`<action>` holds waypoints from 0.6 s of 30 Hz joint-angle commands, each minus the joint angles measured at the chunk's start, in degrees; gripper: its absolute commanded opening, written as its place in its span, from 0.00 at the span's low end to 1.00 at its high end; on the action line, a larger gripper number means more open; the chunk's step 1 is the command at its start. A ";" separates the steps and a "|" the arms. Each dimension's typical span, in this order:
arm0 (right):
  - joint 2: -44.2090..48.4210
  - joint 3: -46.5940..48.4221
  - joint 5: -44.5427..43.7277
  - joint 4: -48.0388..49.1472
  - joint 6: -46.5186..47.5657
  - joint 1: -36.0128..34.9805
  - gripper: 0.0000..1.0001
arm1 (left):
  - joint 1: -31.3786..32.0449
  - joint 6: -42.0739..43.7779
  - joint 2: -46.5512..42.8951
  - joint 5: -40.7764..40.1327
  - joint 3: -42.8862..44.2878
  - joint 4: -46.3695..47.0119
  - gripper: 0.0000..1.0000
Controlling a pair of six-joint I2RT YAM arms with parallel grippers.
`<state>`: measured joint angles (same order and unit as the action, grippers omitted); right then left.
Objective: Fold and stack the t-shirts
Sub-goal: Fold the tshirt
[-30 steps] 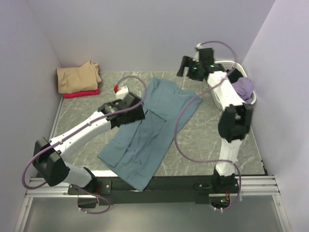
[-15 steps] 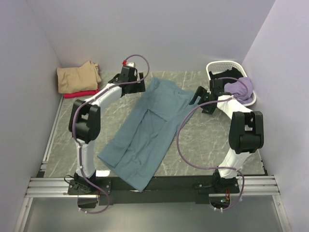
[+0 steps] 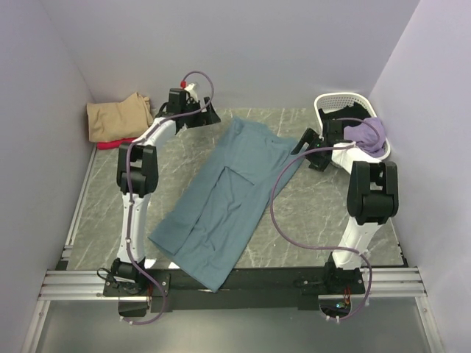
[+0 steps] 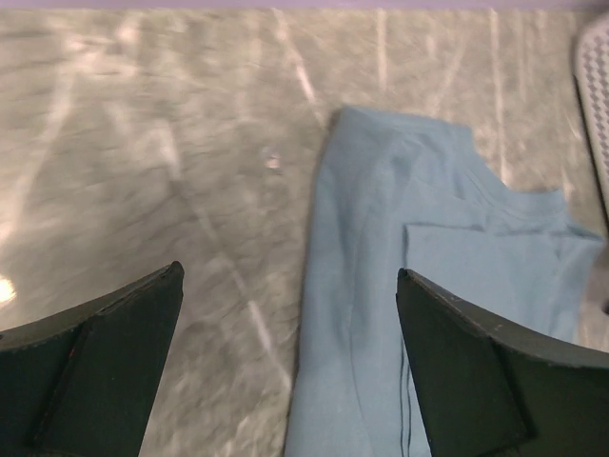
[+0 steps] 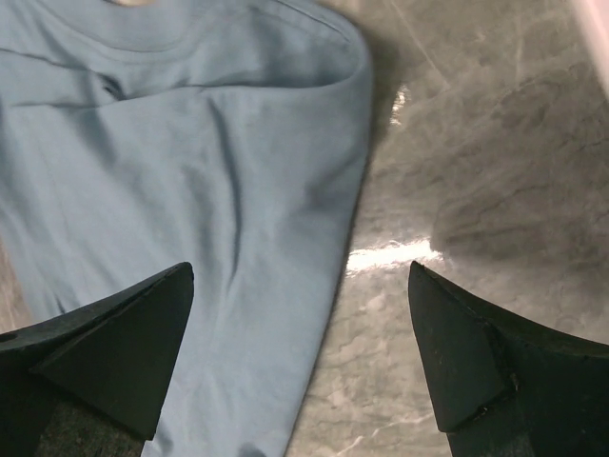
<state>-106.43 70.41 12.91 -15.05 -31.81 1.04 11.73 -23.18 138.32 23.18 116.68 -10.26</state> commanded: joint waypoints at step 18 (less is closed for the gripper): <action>-15.73 16.94 5.11 -2.18 -2.11 -0.51 0.86 | 1.19 -4.24 15.48 18.30 9.18 2.79 0.79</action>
<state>-118.02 83.31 17.32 -13.85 -33.61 0.60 12.69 -25.08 150.17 39.42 124.88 -6.70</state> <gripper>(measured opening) 0.875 0.884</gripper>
